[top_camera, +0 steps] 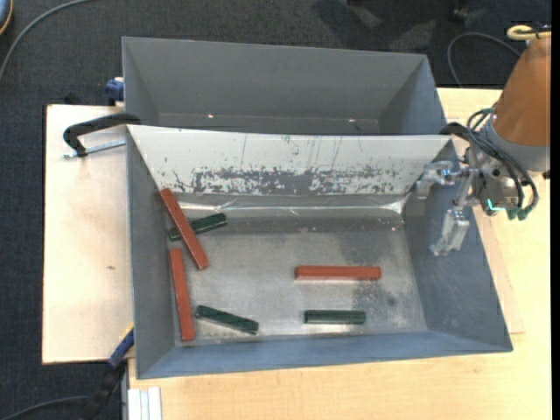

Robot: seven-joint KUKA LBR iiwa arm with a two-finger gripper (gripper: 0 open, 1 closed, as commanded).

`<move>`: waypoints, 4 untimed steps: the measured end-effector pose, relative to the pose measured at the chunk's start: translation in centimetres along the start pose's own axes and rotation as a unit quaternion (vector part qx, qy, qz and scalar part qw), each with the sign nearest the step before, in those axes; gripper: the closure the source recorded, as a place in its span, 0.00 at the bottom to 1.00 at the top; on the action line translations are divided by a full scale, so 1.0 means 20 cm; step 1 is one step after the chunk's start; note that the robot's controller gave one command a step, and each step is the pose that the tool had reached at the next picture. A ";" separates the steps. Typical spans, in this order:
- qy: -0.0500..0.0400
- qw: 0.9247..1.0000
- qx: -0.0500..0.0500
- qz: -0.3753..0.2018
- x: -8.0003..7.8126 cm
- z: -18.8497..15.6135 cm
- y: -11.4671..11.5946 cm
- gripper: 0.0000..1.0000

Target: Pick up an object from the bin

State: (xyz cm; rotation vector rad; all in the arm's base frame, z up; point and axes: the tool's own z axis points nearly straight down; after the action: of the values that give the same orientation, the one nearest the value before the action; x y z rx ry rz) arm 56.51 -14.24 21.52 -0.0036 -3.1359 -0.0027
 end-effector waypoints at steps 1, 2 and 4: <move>0.000 1.000 -0.001 -0.005 -0.01 0.63 0.20 0.00; -0.001 0.999 -0.001 -0.044 0.09 0.73 0.47 0.00; -0.006 0.987 0.001 -0.161 -0.03 0.72 0.74 1.00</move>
Offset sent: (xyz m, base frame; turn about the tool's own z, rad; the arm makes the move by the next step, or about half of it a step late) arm 0.0022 0.0383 -0.1229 -0.0091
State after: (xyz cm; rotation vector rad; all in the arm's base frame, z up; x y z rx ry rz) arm 57.10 0.54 7.10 0.5021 -3.1070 -0.0007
